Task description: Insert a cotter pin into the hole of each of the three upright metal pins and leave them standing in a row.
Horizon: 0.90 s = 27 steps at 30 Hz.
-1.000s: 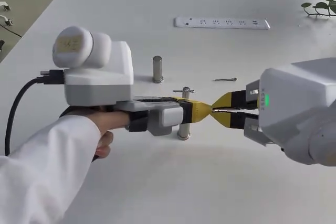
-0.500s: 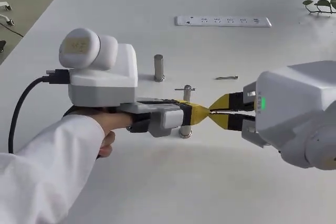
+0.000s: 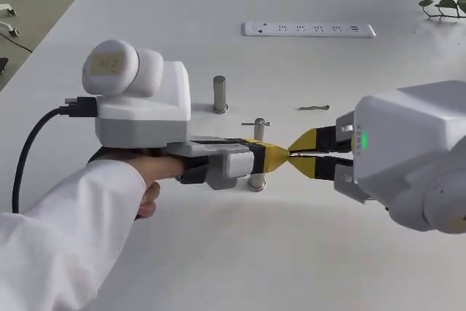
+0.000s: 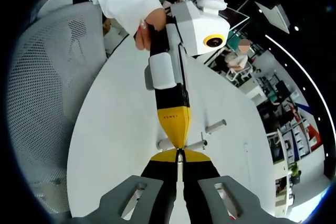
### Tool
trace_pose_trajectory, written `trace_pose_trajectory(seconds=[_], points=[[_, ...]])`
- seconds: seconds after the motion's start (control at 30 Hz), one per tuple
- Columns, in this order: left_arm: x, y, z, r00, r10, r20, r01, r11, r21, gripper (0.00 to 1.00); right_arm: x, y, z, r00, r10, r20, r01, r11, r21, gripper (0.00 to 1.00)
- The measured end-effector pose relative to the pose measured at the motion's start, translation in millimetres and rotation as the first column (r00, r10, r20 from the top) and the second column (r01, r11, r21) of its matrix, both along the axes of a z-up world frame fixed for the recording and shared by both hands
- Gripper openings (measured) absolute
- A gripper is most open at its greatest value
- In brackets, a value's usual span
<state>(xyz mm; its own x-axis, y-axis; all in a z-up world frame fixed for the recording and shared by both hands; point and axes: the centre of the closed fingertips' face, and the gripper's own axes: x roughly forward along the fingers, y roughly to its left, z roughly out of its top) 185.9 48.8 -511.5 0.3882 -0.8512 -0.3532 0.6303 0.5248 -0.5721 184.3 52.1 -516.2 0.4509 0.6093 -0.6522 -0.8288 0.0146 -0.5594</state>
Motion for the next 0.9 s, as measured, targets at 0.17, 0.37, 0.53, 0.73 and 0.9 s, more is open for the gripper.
trace_pose_trajectory(seconds=[0.17, 0.37, 0.53, 0.73, 0.9], points=[[-1.1, 0.1, -2.1, 1.000, -0.009, -0.003, 0.009, 1.000, 0.018, 0.01, -0.6, 0.4, -1.9, 1.000, -0.002, -0.009, 0.002, 1.000, -0.001, 0.00], [-2.8, -0.6, -2.0, 0.999, -0.027, 0.034, 0.025, 0.998, 0.058, 0.00, -0.9, 0.2, -2.4, 1.000, -0.006, -0.013, 0.006, 1.000, 0.006, 0.00], [-0.9, 0.0, -0.9, 0.998, -0.024, 0.053, 0.020, 0.998, 0.066, 0.00, 0.7, -0.1, -1.2, 1.000, -0.008, -0.012, 0.008, 1.000, 0.017, 0.00], [-1.4, 1.4, -0.1, 0.998, -0.028, 0.056, 0.024, 0.997, 0.072, 0.00, 0.2, -0.4, -0.6, 1.000, -0.003, -0.008, 0.003, 1.000, 0.024, 0.00], [-2.3, 4.2, 0.3, 0.995, -0.042, 0.085, 0.034, 0.995, 0.094, 0.00, 2.3, -4.2, 0.6, 0.999, -0.018, -0.041, 0.020, 0.998, 0.052, 0.08]])
